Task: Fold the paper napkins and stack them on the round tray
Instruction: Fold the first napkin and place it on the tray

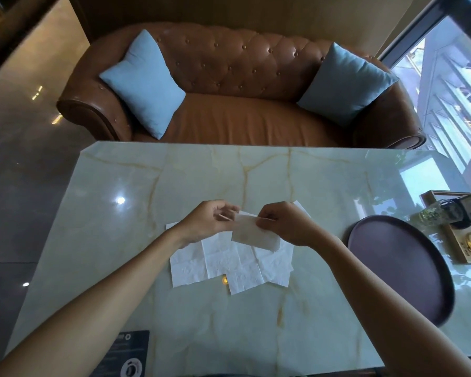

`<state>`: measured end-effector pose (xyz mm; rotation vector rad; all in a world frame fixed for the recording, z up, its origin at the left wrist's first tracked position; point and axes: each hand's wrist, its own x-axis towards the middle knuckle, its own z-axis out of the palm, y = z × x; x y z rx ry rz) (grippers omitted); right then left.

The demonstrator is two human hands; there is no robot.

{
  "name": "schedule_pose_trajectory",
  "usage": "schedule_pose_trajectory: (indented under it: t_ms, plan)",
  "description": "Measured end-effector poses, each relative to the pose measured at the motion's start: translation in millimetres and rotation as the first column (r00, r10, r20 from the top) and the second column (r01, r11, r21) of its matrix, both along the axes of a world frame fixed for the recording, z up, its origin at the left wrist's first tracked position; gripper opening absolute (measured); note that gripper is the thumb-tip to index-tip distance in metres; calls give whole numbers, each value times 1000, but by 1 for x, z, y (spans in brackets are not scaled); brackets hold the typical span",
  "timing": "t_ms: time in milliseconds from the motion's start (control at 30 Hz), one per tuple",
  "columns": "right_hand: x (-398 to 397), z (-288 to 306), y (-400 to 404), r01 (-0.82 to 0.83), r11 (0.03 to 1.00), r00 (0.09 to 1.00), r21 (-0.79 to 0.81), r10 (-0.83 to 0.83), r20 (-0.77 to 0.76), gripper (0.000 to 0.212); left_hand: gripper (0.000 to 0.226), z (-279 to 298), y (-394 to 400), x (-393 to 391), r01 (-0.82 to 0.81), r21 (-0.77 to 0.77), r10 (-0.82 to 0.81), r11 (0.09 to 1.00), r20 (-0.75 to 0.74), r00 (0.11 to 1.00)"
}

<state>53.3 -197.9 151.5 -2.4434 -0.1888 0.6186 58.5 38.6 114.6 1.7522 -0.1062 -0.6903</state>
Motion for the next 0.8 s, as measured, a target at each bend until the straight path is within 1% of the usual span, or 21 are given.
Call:
schedule_pose_trajectory:
  t_ms: [33, 100, 133, 200, 300, 433, 533, 600, 667, 700, 733, 800]
  plan:
    - [0, 1, 2, -33, 999, 999, -27, 34, 16, 14, 36, 2, -3, 2, 17, 44, -19, 999, 41, 999]
    - [0, 3, 5, -69, 996, 996, -50, 71, 47, 16, 29, 6, -12, 5, 76, 169, -102, 983, 146, 984]
    - [0, 4, 5, -70, 996, 995, -60, 74, 61, 17, 23, 9, -17, 6, 101, 217, -141, 971, 181, 973]
    - [1, 6, 5, -73, 994, 993, -80, 80, 84, 22, 22, 14, -24, 7, 121, 278, -186, 953, 221, 958]
    - [2, 9, -1, -55, 994, 993, -94, 64, 96, 27, 27, 21, -32, 8, 120, 280, -198, 952, 270, 942]
    - [-5, 11, -16, 11, 998, 994, -58, -4, 108, 24, 26, 24, -41, 11, 100, 252, -184, 963, 336, 924]
    - [-13, 9, -45, 125, 992, 992, -1, -125, 23, 24, 21, 19, -47, 15, 109, 237, -193, 965, 367, 910]
    - [-20, 4, -73, 209, 978, 977, 11, -208, -38, 25, 19, 17, -52, 17, 124, 230, -203, 965, 356, 912]
    - [-28, -3, -102, 294, 956, 954, 6, -293, -62, 20, 19, 19, -62, 19, 149, 218, -217, 964, 330, 919]
    - [-33, -8, -114, 329, 943, 943, 42, -325, -75, 14, 19, 21, -70, 19, 173, 216, -236, 961, 315, 919]
    - [-38, -12, -123, 356, 927, 932, 116, -344, -111, 12, 18, 22, -80, 19, 201, 218, -262, 955, 301, 917]
    - [-49, -19, -135, 435, 854, 894, 285, -370, -254, 41, 18, 24, -106, 19, 257, 223, -313, 940, 270, 911]
